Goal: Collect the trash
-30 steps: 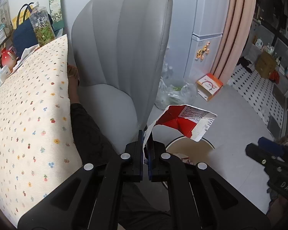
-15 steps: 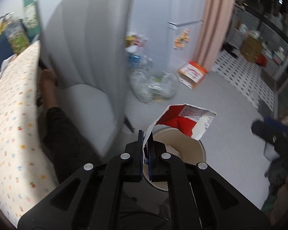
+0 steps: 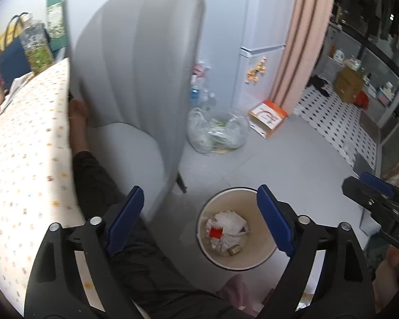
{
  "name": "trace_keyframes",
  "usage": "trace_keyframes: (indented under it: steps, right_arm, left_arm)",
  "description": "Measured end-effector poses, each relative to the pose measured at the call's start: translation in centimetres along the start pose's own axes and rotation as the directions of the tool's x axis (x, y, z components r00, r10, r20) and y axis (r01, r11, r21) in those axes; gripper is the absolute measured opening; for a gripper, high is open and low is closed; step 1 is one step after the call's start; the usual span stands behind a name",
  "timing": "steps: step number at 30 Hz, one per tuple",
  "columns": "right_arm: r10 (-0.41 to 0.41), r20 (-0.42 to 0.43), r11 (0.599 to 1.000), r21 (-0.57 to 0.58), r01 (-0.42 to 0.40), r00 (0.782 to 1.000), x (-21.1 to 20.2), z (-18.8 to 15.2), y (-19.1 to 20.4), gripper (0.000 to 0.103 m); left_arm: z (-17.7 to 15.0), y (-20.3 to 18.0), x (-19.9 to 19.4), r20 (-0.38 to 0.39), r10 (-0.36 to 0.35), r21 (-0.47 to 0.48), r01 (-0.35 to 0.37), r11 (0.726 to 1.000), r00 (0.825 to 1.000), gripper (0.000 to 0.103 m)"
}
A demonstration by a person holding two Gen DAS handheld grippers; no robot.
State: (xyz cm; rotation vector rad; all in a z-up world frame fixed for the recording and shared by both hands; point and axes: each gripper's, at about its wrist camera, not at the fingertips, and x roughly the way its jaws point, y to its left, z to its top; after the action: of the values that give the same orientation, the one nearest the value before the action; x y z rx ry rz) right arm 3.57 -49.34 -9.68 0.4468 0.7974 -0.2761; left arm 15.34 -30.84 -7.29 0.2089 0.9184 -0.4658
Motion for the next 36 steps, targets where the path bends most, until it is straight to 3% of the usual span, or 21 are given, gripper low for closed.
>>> trace_keyframes:
  steps: [6, 17, 36]
  right_arm:
    - [0.007, 0.018, 0.998, -0.067, -0.005, 1.000, -1.2, 0.2, 3.5, 0.073]
    - [0.037, 0.079, 0.981, -0.192, -0.021, 0.996, -5.0, -0.6, 11.3, 0.095]
    - [0.112, 0.135, 0.931, -0.361, -0.056, 0.984, -11.1, -3.6, 22.0, 0.095]
  left_arm:
    - [-0.2, 3.4, -2.7, 0.062, 0.039, -0.075, -0.035, 0.997, 0.997, 0.094]
    - [-1.8, 9.5, -8.4, 0.141, 0.102, -0.183, -0.076, 0.980, 0.985, 0.097]
    - [-7.2, 18.5, -17.7, 0.228, 0.209, -0.343, -0.122, 0.931, 0.951, 0.097]
